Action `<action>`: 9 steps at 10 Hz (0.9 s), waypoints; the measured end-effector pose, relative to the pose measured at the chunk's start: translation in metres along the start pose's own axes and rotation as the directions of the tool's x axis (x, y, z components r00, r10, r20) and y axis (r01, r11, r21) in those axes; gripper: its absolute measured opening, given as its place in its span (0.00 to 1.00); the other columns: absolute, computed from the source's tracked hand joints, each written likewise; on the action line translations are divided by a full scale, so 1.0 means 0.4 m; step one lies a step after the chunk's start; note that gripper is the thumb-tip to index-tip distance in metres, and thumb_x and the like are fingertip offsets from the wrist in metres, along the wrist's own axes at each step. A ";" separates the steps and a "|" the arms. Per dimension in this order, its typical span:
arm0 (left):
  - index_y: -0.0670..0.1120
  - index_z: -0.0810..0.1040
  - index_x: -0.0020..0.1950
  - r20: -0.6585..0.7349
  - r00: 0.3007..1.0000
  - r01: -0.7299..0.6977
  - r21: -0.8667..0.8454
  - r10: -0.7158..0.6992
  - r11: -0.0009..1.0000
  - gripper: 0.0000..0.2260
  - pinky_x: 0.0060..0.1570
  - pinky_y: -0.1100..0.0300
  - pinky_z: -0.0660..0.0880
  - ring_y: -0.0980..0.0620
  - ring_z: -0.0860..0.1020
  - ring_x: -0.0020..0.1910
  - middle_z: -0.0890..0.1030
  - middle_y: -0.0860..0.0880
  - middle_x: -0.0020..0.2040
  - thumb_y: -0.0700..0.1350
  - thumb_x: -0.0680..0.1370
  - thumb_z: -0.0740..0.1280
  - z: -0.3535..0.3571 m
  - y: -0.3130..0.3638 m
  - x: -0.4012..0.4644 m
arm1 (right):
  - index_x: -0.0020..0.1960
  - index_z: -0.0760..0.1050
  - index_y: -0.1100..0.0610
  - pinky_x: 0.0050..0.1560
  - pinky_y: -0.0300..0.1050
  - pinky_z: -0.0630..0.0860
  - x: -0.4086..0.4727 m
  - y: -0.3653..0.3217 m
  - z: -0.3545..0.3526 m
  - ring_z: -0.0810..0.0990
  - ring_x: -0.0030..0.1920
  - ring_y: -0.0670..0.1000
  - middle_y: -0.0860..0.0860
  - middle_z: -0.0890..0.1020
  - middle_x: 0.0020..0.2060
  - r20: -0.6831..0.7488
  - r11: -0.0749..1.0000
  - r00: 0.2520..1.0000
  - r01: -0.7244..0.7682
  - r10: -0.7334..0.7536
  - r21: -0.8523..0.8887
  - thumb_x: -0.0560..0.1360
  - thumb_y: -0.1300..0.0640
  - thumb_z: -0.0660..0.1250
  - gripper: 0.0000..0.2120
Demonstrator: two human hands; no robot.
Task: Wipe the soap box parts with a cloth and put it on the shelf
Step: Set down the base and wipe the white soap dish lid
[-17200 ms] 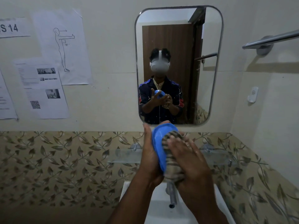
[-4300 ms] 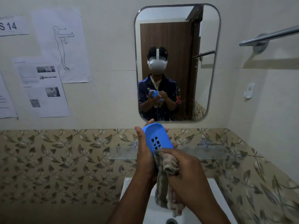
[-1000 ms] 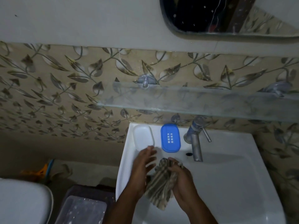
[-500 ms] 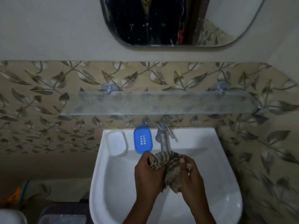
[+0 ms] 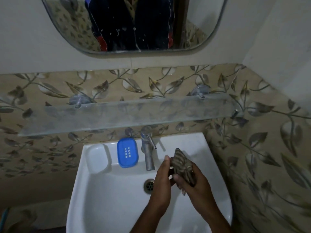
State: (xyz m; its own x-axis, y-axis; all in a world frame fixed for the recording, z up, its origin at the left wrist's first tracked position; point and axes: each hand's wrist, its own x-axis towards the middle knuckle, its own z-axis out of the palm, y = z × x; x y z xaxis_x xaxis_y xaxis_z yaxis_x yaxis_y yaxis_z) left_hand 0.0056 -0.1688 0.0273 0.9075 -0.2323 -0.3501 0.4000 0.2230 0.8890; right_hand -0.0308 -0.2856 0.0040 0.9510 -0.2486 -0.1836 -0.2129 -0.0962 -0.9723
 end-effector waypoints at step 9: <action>0.44 0.63 0.78 0.273 0.936 0.326 -0.432 -0.223 0.841 0.40 0.76 0.52 0.60 0.50 0.74 0.67 0.75 0.46 0.71 0.71 0.77 0.49 0.100 -0.093 0.273 | 0.64 0.78 0.60 0.44 0.42 0.79 0.297 0.126 -0.057 0.83 0.53 0.54 0.57 0.83 0.57 -0.334 0.779 0.824 -0.190 0.457 0.597 0.76 0.66 0.69 0.17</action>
State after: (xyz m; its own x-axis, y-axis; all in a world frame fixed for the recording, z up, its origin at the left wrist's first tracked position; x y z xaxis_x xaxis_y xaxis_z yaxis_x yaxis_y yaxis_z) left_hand 0.0848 -0.2405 -0.0322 0.7250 -0.5253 -0.4455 0.6880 0.5206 0.5056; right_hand 0.0663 -0.3419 -0.0634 0.6116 -0.5710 -0.5476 -0.2132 0.5476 -0.8091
